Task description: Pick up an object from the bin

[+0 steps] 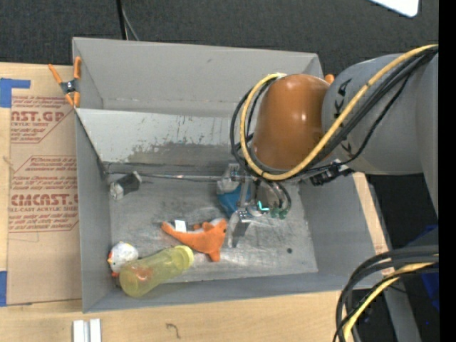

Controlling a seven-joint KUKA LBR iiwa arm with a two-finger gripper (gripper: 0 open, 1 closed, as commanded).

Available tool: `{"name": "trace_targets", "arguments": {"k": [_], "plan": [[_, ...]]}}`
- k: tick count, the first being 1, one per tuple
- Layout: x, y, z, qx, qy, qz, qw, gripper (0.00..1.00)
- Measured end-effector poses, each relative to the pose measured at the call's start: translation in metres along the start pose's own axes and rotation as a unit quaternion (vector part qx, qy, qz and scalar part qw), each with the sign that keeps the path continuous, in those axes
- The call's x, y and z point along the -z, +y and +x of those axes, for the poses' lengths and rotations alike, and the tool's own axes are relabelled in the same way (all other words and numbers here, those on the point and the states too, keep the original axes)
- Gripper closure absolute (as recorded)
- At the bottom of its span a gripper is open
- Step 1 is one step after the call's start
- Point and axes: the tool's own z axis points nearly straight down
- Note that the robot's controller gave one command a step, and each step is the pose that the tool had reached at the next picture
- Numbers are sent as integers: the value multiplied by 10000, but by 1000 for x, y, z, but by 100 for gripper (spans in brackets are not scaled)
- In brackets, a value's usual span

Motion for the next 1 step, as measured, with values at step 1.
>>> {"name": "trace_targets", "arguments": {"k": [1], "plan": [[4,0,-2,-4,-39,-2,10000,0]]}}
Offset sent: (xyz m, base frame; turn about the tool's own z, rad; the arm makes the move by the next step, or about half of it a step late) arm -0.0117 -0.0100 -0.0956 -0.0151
